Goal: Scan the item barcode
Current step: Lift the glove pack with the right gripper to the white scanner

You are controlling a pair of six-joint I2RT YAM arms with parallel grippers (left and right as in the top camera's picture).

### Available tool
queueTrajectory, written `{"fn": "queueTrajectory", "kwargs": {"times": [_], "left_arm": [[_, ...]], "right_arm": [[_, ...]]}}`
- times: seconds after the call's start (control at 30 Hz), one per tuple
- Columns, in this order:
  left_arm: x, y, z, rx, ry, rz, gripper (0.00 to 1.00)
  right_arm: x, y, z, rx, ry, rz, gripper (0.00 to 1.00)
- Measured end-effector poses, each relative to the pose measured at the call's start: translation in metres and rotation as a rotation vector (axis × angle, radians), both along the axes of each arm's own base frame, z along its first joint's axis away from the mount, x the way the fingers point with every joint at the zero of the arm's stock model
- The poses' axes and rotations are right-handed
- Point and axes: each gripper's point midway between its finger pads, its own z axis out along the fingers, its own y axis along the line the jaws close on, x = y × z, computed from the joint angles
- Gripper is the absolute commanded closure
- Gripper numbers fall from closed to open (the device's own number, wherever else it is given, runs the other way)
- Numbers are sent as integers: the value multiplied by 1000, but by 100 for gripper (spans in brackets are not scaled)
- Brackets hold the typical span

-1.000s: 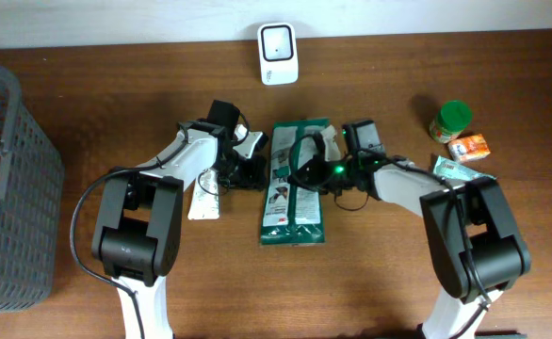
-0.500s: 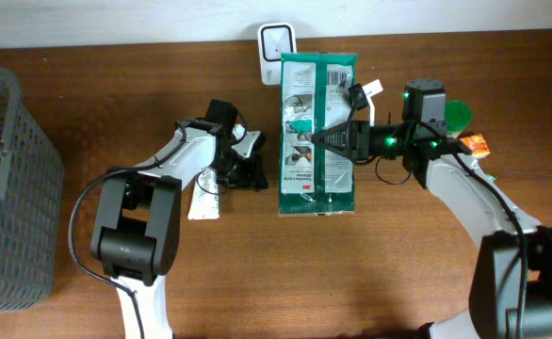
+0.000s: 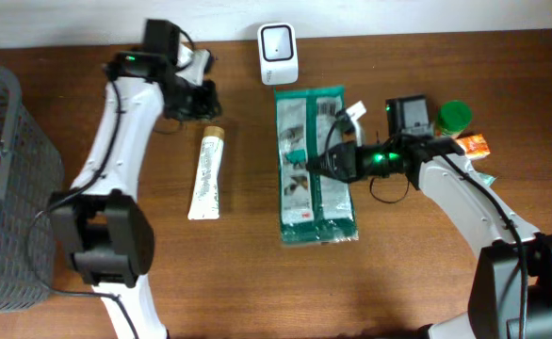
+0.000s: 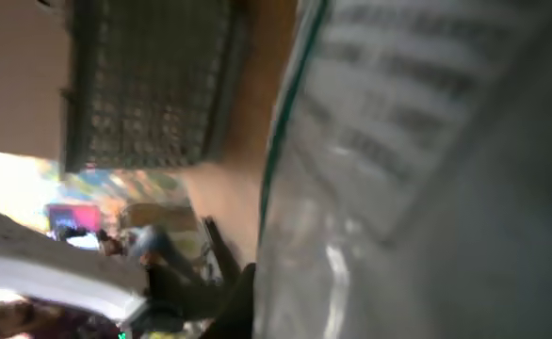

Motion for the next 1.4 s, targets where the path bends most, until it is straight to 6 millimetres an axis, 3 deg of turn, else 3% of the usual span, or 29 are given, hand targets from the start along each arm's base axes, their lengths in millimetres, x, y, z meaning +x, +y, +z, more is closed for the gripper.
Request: {"fn": "queueTrajectory", "kwargs": {"times": [0.1,0.27,0.43,0.5,0.6,0.67,0.7,0.8,0.9,0.93,1.07,1.17,1.4], "left_arm": [[5,27,3,32,-10,56,73],[9,60,2,53,-9,125,67],[11,88,1,59,-8,183,63],[11,91,1,59,-8,191,51],[11,92,1,63,-9,187,42],[11,92,1,63,-9,186,24],[11,92,1,64,-10,186,21],[11,92,1,66,-11,181,18],[11,92,1,66,-12,180,5],[11,92,1,67,-13,180,1],[12,92,2,67,-17,179,1],[12,92,2,68,-16,179,1],[12,92,2,68,-17,179,1]], "right_arm": [[0,4,16,-118,-56,44,96],[19,12,51,-338,-276,69,96],[56,2,52,-701,-519,-34,96],[77,-9,53,-846,-608,-114,96],[104,-24,58,-1009,-712,-205,96],[121,-34,60,-1103,-766,-259,96],[133,-40,62,-1156,-802,-298,96],[165,-56,72,-1310,-913,-407,96],[189,-69,79,-1492,-991,-448,96],[199,-70,81,-1552,-1016,-450,96],[238,-58,91,-1683,-1126,-465,96],[256,-50,88,-1768,-1200,-410,96],[284,-37,2,-1951,-1254,-93,96]]}}
